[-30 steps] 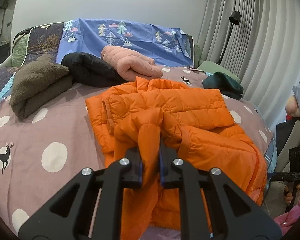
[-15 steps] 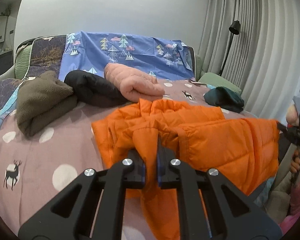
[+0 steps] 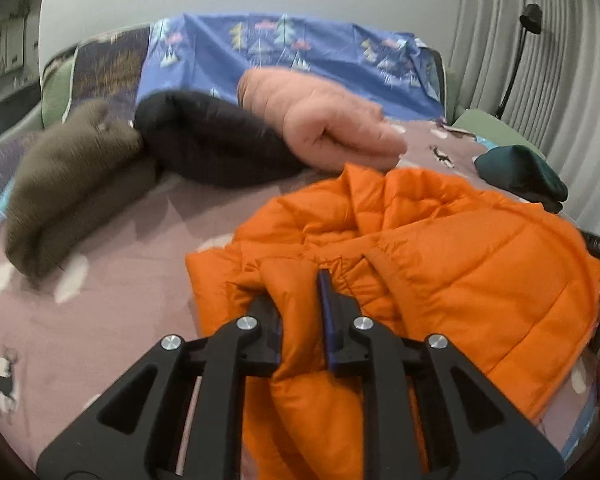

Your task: Fold large clothes

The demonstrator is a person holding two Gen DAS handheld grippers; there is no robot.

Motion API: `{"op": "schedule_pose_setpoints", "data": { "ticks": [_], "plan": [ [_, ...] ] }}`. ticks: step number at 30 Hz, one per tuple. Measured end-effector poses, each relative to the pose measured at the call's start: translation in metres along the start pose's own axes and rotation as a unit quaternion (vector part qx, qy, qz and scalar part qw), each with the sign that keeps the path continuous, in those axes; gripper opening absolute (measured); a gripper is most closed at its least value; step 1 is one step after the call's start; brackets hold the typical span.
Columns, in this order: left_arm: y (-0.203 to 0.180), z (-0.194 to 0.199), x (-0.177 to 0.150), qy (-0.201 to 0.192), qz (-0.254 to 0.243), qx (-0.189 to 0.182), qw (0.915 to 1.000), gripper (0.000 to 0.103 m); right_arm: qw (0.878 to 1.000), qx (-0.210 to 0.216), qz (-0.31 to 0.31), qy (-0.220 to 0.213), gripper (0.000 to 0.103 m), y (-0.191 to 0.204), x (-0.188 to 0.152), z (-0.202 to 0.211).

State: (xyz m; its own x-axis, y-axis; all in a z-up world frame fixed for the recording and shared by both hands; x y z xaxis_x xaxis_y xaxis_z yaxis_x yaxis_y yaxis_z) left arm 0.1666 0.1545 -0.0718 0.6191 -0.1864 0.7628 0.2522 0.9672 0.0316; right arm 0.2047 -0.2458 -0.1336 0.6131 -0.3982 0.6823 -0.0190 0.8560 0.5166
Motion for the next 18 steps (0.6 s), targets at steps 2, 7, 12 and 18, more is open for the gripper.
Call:
{"op": "schedule_pose_setpoints", "data": {
  "ticks": [2, 7, 12, 18],
  "plan": [
    [-0.001, -0.007, -0.004, -0.001, -0.005, -0.003, 1.0000, 0.018, 1.000, -0.002, 0.004, 0.004, 0.002, -0.001, -0.004, -0.003],
    [-0.009, -0.002, -0.009, -0.001, -0.028, -0.001, 0.9996, 0.025, 1.000, 0.014, 0.000, 0.005, 0.010, 0.001, -0.001, 0.012],
    [-0.017, 0.033, -0.012, -0.020, -0.046, 0.009, 0.9987, 0.058, 0.999, 0.033, 0.011, -0.031, 0.042, 0.009, -0.005, 0.066],
    [-0.033, 0.086, -0.025, -0.057, -0.072, 0.036, 0.9951, 0.079, 0.998, 0.036, 0.044, -0.040, 0.054, 0.022, -0.032, 0.114]
  ]
}}
Point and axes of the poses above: each gripper's, at about its wrist camera, not at the fingertips, and z roughly against the way its jaws point, y to its left, x to its top, the point moved 2 cm from there along -z, roughly the way its jaws point, and after that the axes turned 12 degrees about -z, right-handed, at the moved point
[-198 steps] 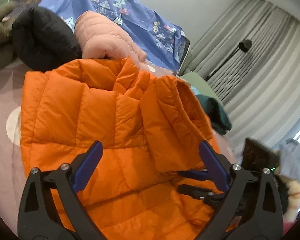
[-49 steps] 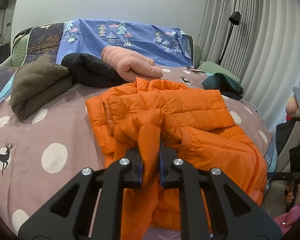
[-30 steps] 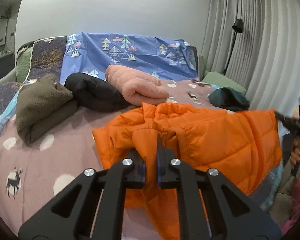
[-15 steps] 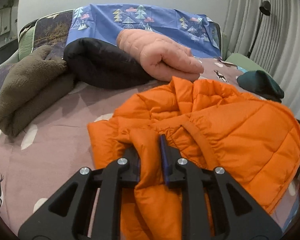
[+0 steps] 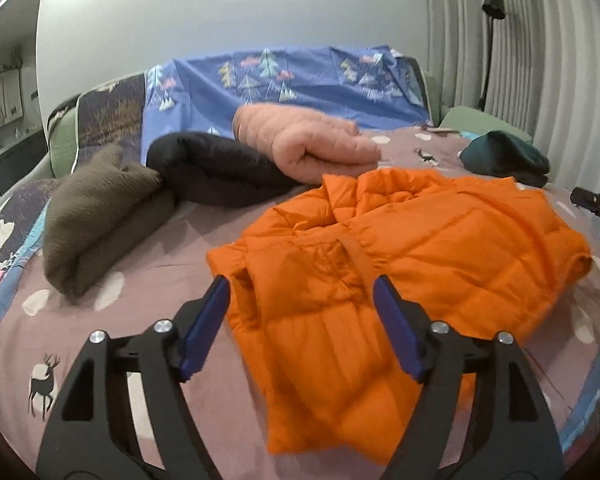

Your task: Fold large clothes

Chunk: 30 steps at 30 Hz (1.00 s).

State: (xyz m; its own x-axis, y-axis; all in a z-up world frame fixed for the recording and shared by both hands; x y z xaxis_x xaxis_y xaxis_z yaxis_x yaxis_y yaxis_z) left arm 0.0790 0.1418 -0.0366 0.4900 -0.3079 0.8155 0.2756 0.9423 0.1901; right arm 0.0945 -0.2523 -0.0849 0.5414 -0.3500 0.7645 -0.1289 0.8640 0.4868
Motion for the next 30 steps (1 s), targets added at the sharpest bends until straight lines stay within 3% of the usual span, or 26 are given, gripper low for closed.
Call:
{"op": "schedule_pose_setpoints", "data": {
  "ticks": [5, 10, 11, 13, 14, 15, 16, 19, 24, 27, 30],
  "plan": [
    [-0.014, 0.036, -0.022, -0.006, -0.002, -0.033, 0.9994, 0.082, 0.998, -0.013, 0.065, 0.024, 0.063, 0.014, -0.044, 0.025],
    [-0.036, 0.028, -0.055, 0.053, -0.001, -0.084, 0.9950, 0.080, 0.992, -0.025, 0.105, 0.073, 0.065, 0.017, -0.078, 0.014],
    [-0.037, 0.024, -0.058, 0.061, 0.001, -0.086, 0.9944, 0.075, 0.991, -0.028, 0.105, 0.074, 0.065, 0.018, -0.079, 0.010],
    [-0.039, 0.013, -0.061, 0.072, 0.013, -0.110, 0.9913, 0.033, 0.993, -0.032, 0.095, 0.070, 0.064, 0.017, -0.077, 0.003],
    [-0.039, 0.008, -0.061, 0.076, 0.027, -0.127, 0.9886, 0.024, 0.994, -0.031, 0.085, 0.069, 0.053, 0.016, -0.074, 0.000],
    [-0.039, 0.005, -0.059, 0.077, 0.038, -0.137, 0.9869, 0.010, 0.994, -0.029, 0.073, 0.073, 0.018, 0.016, -0.070, -0.003],
    [-0.039, 0.006, -0.055, 0.074, 0.041, -0.136, 0.9871, 0.007, 0.995, -0.032, 0.069, 0.069, 0.008, 0.017, -0.067, -0.004],
    [-0.036, 0.023, -0.034, 0.031, 0.046, -0.142, 0.9884, 0.005, 0.998, -0.015, 0.060, 0.015, 0.005, 0.027, -0.044, 0.017],
    [-0.017, 0.051, 0.023, -0.047, 0.056, -0.141, 0.9874, 0.005, 0.998, 0.023, 0.043, -0.034, 0.005, 0.046, 0.009, 0.035],
    [-0.005, 0.048, 0.062, -0.070, 0.054, -0.114, 0.9896, 0.006, 0.997, 0.025, 0.042, -0.054, 0.005, 0.061, 0.049, 0.024],
    [0.007, 0.029, 0.097, -0.072, 0.059, -0.082, 0.9923, 0.012, 0.999, 0.019, 0.020, -0.044, 0.009, 0.066, 0.089, -0.007]
  ]
}}
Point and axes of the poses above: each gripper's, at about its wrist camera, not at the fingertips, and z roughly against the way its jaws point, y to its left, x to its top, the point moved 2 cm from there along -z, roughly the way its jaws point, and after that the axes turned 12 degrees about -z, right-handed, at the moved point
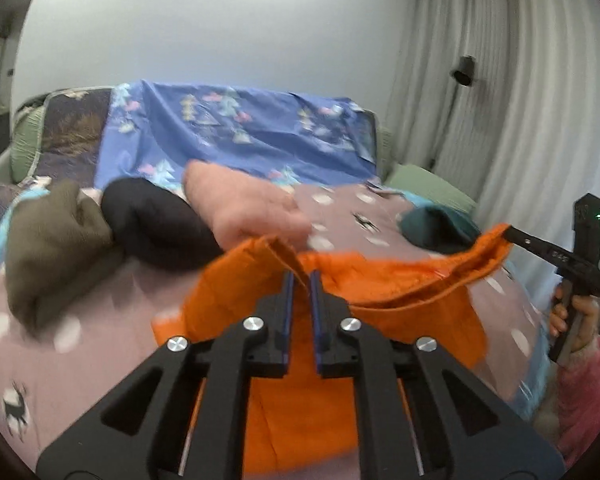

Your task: Fold large clothes

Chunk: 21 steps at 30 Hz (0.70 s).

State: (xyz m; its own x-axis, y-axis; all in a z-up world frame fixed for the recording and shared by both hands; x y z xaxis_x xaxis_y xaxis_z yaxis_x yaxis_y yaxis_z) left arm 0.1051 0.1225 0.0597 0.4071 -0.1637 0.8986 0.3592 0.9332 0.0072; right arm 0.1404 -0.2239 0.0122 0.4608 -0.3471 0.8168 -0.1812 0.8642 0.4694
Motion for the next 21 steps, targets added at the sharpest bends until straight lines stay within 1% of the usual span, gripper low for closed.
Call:
{"op": "schedule_pose_setpoints", "data": {
  "ticks": [1, 2, 3, 4, 5, 6, 7, 9, 11, 14, 16, 19, 21],
  "plan": [
    [0.005, -0.012, 0.009, 0.006, 0.001, 0.012, 0.9999, 0.021, 1.000, -0.020, -0.011, 0.001, 0.015, -0.003, 0.013, -0.019],
    [0.009, -0.021, 0.014, 0.010, 0.000, 0.026, 0.9996, 0.029, 0.999, -0.034, -0.017, -0.006, 0.035, -0.007, 0.021, -0.027],
    [0.015, -0.035, 0.020, 0.018, 0.001, 0.055, 0.9983, 0.052, 0.998, -0.053, -0.024, -0.021, 0.052, -0.013, 0.029, -0.041],
    [0.022, -0.043, 0.022, 0.023, 0.002, 0.075, 0.9969, 0.067, 0.997, -0.063, -0.028, -0.027, 0.056, -0.016, 0.033, -0.050],
    [0.029, -0.057, 0.024, 0.028, 0.001, 0.101, 0.9945, 0.070, 0.996, -0.074, -0.032, -0.030, 0.057, -0.021, 0.037, -0.060],
    [0.036, -0.070, 0.023, 0.036, 0.002, 0.115, 0.9927, 0.071, 0.995, -0.082, -0.039, -0.029, 0.057, -0.028, 0.039, -0.072],
    [0.044, -0.083, 0.021, 0.048, 0.009, 0.120, 0.9915, 0.072, 0.995, -0.078, -0.051, -0.026, 0.057, -0.033, 0.039, -0.078],
    [0.057, -0.102, 0.015, 0.066, 0.023, 0.119, 0.9904, 0.073, 0.995, -0.065, -0.067, -0.023, 0.058, -0.043, 0.034, -0.087],
    [0.063, -0.119, 0.005, 0.088, 0.023, 0.119, 0.9887, 0.074, 0.996, -0.064, -0.062, -0.023, 0.060, -0.048, 0.027, -0.091],
    [0.066, -0.142, -0.012, 0.123, 0.018, 0.112, 0.9858, 0.078, 0.996, -0.090, -0.026, -0.001, 0.065, -0.055, 0.011, -0.110],
    [0.071, -0.158, -0.026, 0.145, 0.023, 0.114, 0.9826, 0.078, 0.993, -0.119, -0.013, 0.016, 0.065, -0.061, -0.001, -0.125],
    [0.079, -0.175, -0.041, 0.169, 0.045, 0.107, 0.9788, 0.078, 0.988, -0.147, -0.010, 0.034, 0.065, -0.071, -0.014, -0.142],
    [0.086, -0.183, -0.047, 0.179, 0.059, 0.104, 0.9765, 0.078, 0.985, -0.164, -0.023, 0.051, 0.065, -0.082, -0.019, -0.152]
  ]
}}
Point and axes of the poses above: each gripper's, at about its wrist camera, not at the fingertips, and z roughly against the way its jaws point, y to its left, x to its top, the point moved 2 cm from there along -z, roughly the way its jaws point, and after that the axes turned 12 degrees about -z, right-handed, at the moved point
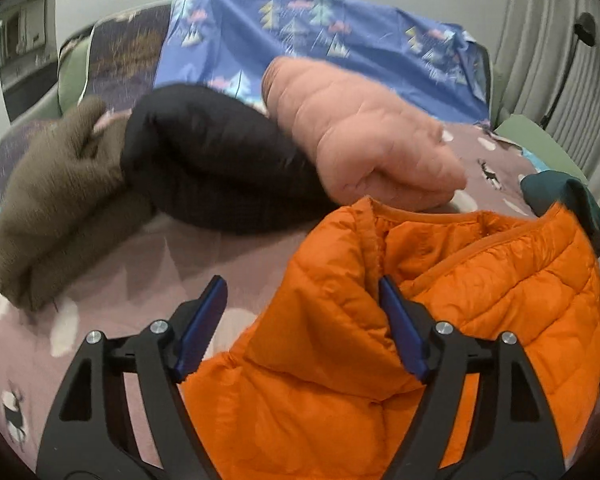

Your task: Fold large clothes

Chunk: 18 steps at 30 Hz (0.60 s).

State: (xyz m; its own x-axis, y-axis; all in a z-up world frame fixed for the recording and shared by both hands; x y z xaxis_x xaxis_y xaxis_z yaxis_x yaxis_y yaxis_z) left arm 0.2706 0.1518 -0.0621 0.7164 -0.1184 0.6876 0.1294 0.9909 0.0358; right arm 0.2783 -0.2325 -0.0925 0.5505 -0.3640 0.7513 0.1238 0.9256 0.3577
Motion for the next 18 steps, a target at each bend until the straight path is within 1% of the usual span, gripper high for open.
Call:
{"op": "schedule_pose_setpoints", "data": {
  "ticks": [2, 3, 5, 6, 7, 9, 10, 11, 12, 13, 14, 15, 16, 17, 18],
  "plan": [
    [0.005, -0.001, 0.000, 0.002, 0.009, -0.006, 0.9999, 0.078, 1.000, -0.005, -0.013, 0.017, 0.065, -0.005, 0.000, -0.006],
    [0.007, 0.004, 0.001, -0.005, 0.015, -0.010, 0.9998, 0.078, 1.000, -0.002, -0.019, 0.021, 0.065, -0.007, 0.000, -0.006],
    [0.010, 0.018, 0.004, -0.025, 0.027, -0.023, 0.9991, 0.079, 0.999, 0.016, -0.022, 0.017, 0.065, -0.008, 0.001, 0.001],
    [0.010, 0.028, 0.005, -0.038, 0.031, -0.036, 0.9981, 0.079, 0.999, 0.027, -0.018, 0.015, 0.065, -0.006, 0.001, 0.004],
    [0.008, 0.037, 0.008, -0.050, 0.027, -0.050, 0.9971, 0.081, 0.999, 0.046, -0.009, 0.013, 0.065, -0.002, 0.002, 0.008],
    [0.001, 0.047, 0.009, -0.060, 0.003, -0.062, 0.9963, 0.085, 0.998, 0.054, 0.011, 0.022, 0.065, 0.005, 0.000, 0.009],
    [-0.004, 0.048, 0.009, -0.059, -0.014, -0.067, 0.9959, 0.089, 0.998, 0.053, 0.023, 0.033, 0.065, 0.009, 0.001, 0.005],
    [-0.008, 0.045, 0.009, -0.055, -0.030, -0.070, 0.9955, 0.090, 0.997, 0.051, 0.037, 0.051, 0.065, 0.014, -0.002, -0.001],
    [-0.014, 0.036, 0.008, -0.041, -0.048, -0.065, 0.9959, 0.091, 0.995, 0.050, 0.048, 0.066, 0.064, 0.018, -0.004, -0.007],
    [-0.018, 0.021, 0.005, -0.013, -0.065, -0.050, 0.9966, 0.090, 0.995, 0.049, 0.054, 0.075, 0.059, 0.020, -0.008, -0.014],
    [-0.023, 0.007, 0.005, 0.009, -0.078, -0.030, 0.9965, 0.086, 0.995, 0.044, 0.056, 0.076, 0.020, 0.021, -0.010, -0.016],
    [-0.023, -0.001, 0.002, 0.024, -0.086, -0.020, 0.9958, 0.045, 0.995, 0.040, 0.053, 0.076, 0.004, 0.022, -0.010, -0.015],
    [-0.024, -0.010, 0.000, 0.049, -0.087, -0.033, 0.9945, 0.022, 0.997, 0.048, 0.031, 0.052, 0.004, 0.018, -0.007, -0.004],
    [-0.023, -0.012, 0.000, 0.052, -0.073, -0.042, 0.9950, 0.020, 0.998, 0.048, 0.021, 0.039, 0.003, 0.017, -0.004, 0.002],
    [-0.020, -0.008, 0.001, 0.039, -0.058, -0.044, 0.9965, 0.017, 0.999, 0.043, 0.015, 0.026, 0.003, 0.015, 0.000, 0.009]
  ]
}}
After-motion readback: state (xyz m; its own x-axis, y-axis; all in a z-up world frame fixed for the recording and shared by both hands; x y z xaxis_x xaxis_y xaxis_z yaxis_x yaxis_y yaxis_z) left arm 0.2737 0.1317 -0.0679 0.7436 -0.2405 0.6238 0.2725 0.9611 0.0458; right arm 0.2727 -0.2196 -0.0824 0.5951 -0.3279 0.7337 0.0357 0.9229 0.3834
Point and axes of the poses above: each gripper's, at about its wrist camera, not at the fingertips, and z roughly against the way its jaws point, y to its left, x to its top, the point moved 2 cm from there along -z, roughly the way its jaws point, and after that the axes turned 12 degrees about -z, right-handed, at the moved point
